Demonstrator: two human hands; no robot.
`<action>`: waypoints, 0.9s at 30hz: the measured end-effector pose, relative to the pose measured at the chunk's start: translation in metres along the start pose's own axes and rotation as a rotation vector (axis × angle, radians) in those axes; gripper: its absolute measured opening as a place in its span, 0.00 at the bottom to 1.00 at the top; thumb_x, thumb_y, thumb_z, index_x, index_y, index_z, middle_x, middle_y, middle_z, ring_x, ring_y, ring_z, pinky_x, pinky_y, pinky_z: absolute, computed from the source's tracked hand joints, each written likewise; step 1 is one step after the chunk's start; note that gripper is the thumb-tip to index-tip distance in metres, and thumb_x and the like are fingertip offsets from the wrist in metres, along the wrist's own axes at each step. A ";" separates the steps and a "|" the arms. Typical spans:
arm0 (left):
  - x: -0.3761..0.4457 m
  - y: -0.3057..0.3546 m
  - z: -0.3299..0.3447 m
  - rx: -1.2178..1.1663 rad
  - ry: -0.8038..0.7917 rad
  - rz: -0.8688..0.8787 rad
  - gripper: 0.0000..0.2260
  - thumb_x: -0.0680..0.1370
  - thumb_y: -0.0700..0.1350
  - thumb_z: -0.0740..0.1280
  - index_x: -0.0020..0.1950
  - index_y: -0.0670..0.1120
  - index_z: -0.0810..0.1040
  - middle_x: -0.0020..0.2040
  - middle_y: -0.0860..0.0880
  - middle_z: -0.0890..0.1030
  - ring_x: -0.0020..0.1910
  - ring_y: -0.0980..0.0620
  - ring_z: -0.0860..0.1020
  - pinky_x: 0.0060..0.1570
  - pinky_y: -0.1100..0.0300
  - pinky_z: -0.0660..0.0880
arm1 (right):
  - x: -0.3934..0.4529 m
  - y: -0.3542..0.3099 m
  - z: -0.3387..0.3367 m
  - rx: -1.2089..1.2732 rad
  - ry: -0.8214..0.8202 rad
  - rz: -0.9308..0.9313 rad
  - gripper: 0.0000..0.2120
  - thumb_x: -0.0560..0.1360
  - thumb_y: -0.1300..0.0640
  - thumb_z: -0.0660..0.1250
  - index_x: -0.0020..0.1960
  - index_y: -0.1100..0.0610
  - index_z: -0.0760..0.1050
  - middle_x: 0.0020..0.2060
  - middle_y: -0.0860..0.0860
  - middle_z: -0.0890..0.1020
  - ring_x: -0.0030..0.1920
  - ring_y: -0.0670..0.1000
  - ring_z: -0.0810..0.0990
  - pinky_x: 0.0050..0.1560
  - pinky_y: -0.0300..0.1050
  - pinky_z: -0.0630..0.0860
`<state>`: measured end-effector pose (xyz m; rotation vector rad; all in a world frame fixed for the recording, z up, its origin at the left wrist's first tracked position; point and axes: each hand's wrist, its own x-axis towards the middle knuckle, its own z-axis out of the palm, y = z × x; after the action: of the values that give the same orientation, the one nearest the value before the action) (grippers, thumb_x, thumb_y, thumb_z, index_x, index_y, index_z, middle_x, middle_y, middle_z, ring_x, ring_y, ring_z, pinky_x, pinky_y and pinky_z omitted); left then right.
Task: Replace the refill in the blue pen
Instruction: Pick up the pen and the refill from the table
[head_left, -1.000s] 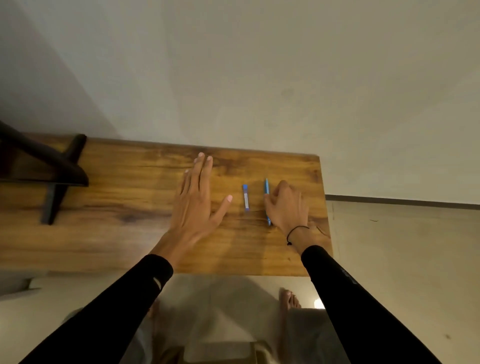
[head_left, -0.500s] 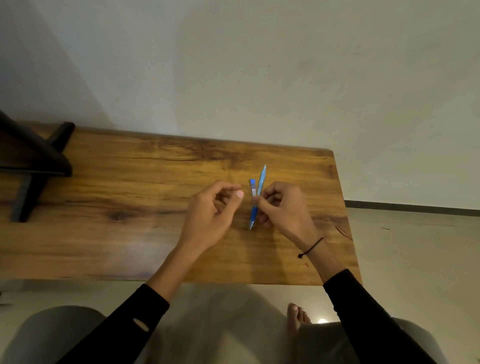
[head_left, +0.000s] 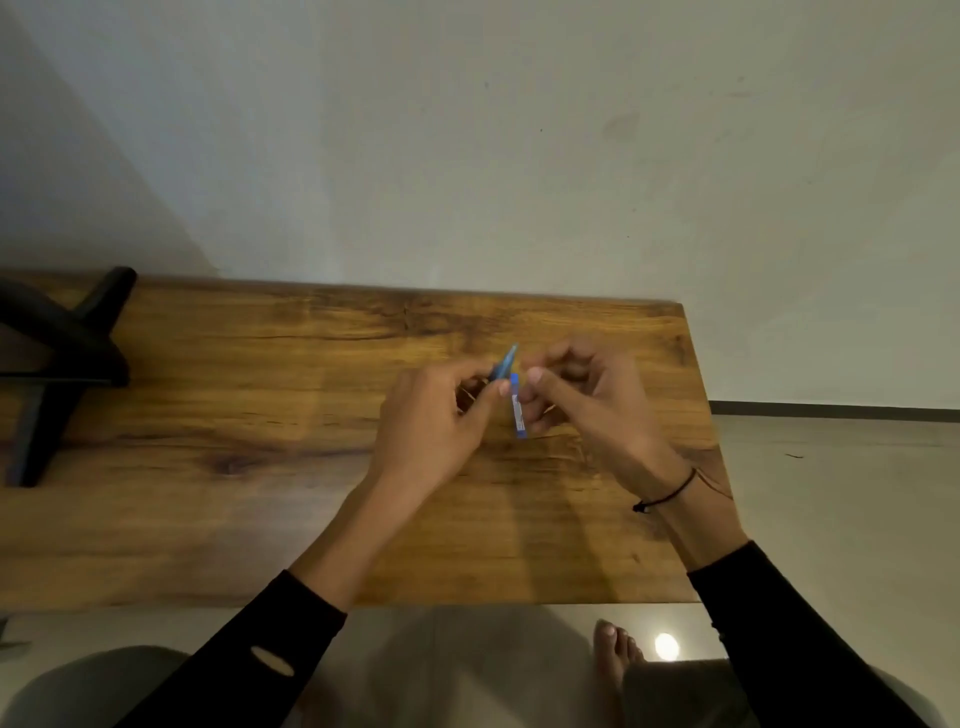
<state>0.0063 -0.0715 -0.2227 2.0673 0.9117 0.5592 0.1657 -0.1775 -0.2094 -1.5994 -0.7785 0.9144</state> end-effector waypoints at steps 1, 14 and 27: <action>-0.003 0.001 0.001 0.078 -0.019 0.037 0.08 0.82 0.53 0.72 0.58 0.56 0.89 0.42 0.57 0.88 0.39 0.54 0.85 0.41 0.49 0.83 | 0.001 -0.002 -0.006 0.044 0.029 -0.008 0.07 0.82 0.67 0.70 0.58 0.69 0.80 0.39 0.65 0.87 0.33 0.52 0.87 0.33 0.44 0.85; -0.010 0.006 0.009 0.295 0.000 0.120 0.09 0.82 0.54 0.71 0.58 0.55 0.88 0.42 0.55 0.85 0.36 0.53 0.76 0.36 0.57 0.68 | 0.005 0.008 -0.015 -0.056 -0.005 -0.006 0.04 0.81 0.64 0.73 0.52 0.66 0.82 0.36 0.53 0.88 0.33 0.49 0.87 0.34 0.40 0.84; -0.007 0.003 0.010 0.267 -0.003 0.019 0.08 0.83 0.56 0.70 0.54 0.55 0.87 0.42 0.57 0.86 0.37 0.54 0.83 0.32 0.62 0.68 | 0.021 0.051 -0.027 -0.849 0.174 -0.111 0.08 0.80 0.61 0.73 0.49 0.50 0.76 0.41 0.46 0.80 0.39 0.41 0.76 0.39 0.32 0.74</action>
<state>0.0093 -0.0827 -0.2265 2.3157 1.0107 0.4645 0.2011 -0.1827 -0.2595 -2.2919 -1.2065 0.3462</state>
